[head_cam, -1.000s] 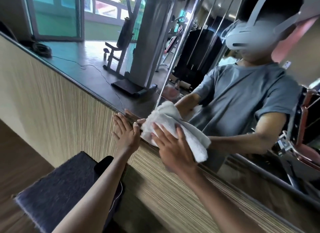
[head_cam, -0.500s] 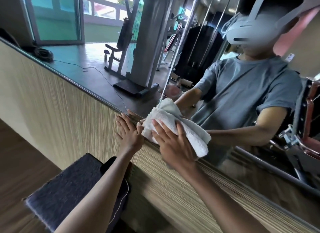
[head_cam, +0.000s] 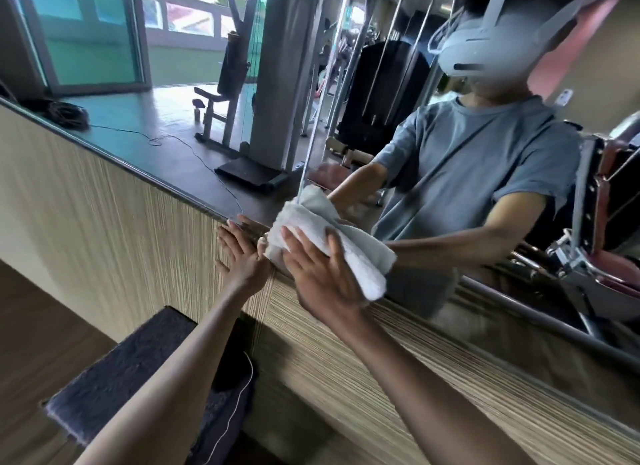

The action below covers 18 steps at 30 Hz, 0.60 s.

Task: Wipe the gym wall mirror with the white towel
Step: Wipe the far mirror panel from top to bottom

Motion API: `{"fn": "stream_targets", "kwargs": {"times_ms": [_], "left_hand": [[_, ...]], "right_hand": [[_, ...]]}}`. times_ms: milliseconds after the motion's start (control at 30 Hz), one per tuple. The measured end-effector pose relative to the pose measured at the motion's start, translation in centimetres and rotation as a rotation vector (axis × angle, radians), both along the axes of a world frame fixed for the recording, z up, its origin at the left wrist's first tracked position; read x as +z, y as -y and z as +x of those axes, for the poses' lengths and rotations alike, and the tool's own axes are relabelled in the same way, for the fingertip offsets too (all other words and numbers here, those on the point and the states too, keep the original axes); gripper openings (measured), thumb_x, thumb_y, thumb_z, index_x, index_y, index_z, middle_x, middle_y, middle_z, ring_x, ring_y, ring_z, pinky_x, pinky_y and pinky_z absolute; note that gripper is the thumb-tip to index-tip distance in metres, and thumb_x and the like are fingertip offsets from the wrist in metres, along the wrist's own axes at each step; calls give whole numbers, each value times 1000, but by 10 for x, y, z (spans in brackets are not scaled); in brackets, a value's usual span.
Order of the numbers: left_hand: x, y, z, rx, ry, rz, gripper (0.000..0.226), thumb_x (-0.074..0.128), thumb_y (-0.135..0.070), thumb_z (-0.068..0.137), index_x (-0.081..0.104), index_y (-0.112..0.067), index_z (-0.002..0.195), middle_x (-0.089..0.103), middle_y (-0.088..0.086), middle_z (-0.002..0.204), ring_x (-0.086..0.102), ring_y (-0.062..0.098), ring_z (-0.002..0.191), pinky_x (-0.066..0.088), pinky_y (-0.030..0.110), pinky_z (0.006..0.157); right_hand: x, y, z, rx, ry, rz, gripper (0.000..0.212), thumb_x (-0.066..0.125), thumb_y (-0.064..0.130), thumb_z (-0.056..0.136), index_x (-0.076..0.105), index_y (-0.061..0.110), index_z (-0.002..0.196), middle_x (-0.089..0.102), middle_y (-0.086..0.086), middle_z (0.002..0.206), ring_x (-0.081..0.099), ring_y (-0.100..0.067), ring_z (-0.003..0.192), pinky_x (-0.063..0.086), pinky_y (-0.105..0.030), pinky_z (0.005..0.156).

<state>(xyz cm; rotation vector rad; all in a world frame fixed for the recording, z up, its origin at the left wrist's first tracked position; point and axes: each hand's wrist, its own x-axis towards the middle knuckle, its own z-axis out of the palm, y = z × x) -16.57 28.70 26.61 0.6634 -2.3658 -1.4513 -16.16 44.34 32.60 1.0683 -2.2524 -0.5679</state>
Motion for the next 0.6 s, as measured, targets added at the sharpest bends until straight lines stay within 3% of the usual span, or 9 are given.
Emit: {"fn": "stream_targets", "kwargs": {"times_ms": [67,133,267,367,500,600], "left_hand": [[-3,-1,-2,39,-19,-4,76,25,-47,105,-24,-16,155,-32,8,161,-24,22,151,-15,56,118],[-4,-6,-4,94,-32,31,81,22,-50,97,-20,-15,156,-28,9,163,-21,23,152,-13,56,118],[2,-39,-5,253,-69,215,70,29,-35,108,-12,-6,157,-17,19,165,-7,31,154,-1,44,122],[1,-69,-4,233,-70,275,76,31,-39,105,-12,-4,157,-16,20,165,-7,34,154,1,43,123],[0,-105,-1,211,-109,308,75,33,-32,106,-15,-3,156,-21,18,164,-13,32,153,-4,41,123],[-4,-129,4,196,-132,354,83,33,-44,100,-15,-7,157,-24,16,163,-18,27,153,-7,39,121]], "right_hand": [[0,-3,-2,0,28,10,59,44,9,83,55,19,140,25,-2,164,23,-18,151,-17,-52,115],[-3,-36,0,13,14,-4,57,43,10,84,57,19,139,28,-1,163,25,-17,150,-11,-50,118],[-15,-141,18,-12,-81,-46,51,46,11,87,61,24,134,34,2,161,29,-16,147,6,-52,119],[-20,-207,35,-69,-152,-42,55,53,11,81,61,26,133,31,0,162,29,-20,146,12,-56,117],[-13,-181,26,-39,-135,-38,58,44,12,82,58,24,137,35,0,161,28,-18,147,7,-56,115],[-20,-138,19,-28,-98,-77,58,40,14,84,58,22,138,37,0,160,31,-17,147,6,-55,116]]}}
